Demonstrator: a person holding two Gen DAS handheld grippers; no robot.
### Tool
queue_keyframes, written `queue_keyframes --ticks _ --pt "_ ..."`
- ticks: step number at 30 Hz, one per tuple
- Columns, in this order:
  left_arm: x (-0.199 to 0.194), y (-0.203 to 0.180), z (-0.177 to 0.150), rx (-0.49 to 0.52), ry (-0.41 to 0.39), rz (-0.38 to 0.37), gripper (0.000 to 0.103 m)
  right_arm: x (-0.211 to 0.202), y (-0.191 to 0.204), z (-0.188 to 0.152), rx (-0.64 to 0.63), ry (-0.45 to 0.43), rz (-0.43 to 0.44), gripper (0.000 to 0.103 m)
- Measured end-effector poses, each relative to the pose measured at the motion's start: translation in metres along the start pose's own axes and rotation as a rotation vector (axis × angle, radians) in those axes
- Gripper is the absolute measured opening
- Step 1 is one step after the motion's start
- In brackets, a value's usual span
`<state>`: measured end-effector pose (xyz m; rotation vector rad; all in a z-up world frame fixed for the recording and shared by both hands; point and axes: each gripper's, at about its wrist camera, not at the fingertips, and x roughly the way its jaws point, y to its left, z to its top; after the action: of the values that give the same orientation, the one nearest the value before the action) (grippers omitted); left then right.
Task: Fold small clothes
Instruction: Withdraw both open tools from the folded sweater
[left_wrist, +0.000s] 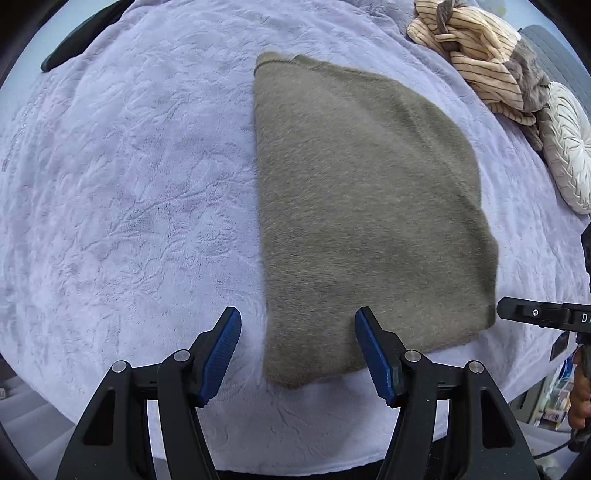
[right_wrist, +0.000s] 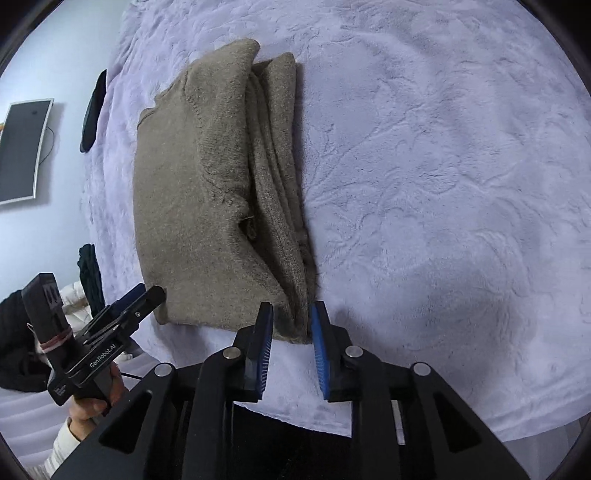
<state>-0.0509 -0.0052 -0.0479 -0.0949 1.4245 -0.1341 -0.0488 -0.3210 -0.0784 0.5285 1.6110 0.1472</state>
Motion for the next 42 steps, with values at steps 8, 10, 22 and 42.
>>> queue_keyframes --ticks 8,10,22,42 --pt "-0.03 -0.013 0.001 -0.005 -0.032 0.024 0.065 -0.023 0.04 -0.001 -0.12 -0.04 -0.064 0.06" --pt "-0.037 -0.017 -0.001 -0.007 -0.046 0.038 0.067 -0.023 0.051 0.0 -0.143 -0.042 -0.099 0.065" --pt "-0.053 -0.032 -0.002 -0.03 -0.066 0.102 0.1 -0.044 0.071 -0.002 -0.176 -0.122 -0.241 0.089" --pt "-0.074 -0.049 -0.009 -0.025 -0.105 0.193 0.1 -0.061 0.075 -0.016 -0.196 -0.177 -0.326 0.103"
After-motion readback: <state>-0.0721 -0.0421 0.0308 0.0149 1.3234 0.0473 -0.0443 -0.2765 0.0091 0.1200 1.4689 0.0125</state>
